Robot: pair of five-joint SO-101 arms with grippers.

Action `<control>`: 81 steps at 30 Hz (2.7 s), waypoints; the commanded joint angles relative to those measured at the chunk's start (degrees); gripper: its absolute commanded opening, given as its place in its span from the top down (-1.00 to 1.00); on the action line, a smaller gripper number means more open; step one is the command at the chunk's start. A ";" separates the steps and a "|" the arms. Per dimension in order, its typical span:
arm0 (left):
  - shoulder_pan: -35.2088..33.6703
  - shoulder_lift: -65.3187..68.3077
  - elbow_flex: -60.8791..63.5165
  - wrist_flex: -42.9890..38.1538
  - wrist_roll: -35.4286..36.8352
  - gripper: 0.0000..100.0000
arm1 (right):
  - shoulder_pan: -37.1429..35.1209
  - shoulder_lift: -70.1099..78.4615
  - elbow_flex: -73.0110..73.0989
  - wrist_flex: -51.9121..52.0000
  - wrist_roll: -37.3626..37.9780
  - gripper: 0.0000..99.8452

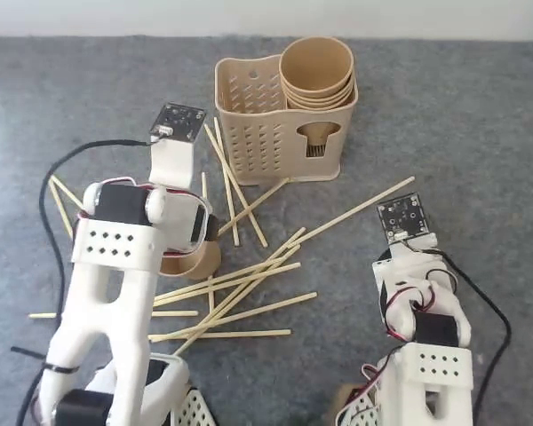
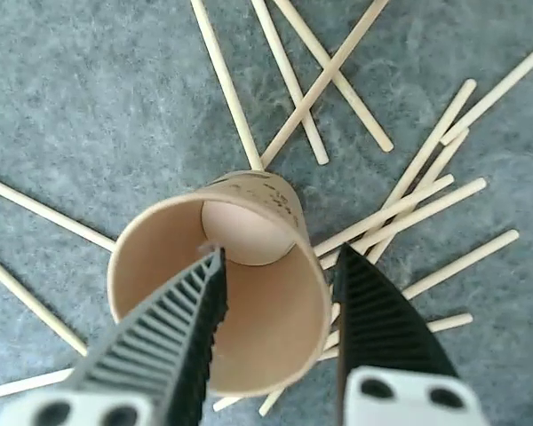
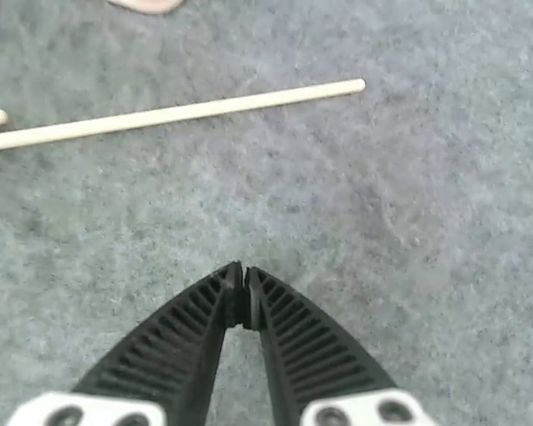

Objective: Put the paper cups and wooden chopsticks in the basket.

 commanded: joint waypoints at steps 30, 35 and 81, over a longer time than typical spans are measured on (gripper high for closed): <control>6.24 3.96 -32.04 13.19 -11.08 0.98 | -0.13 -1.10 -0.09 -2.07 0.79 0.98; 8.18 10.55 -49.19 13.36 -8.26 0.98 | -0.22 -1.10 -0.09 -2.07 0.79 0.98; 23.65 54.77 -96.40 -1.93 -9.85 0.73 | -0.31 -1.10 0.79 -2.59 2.81 0.98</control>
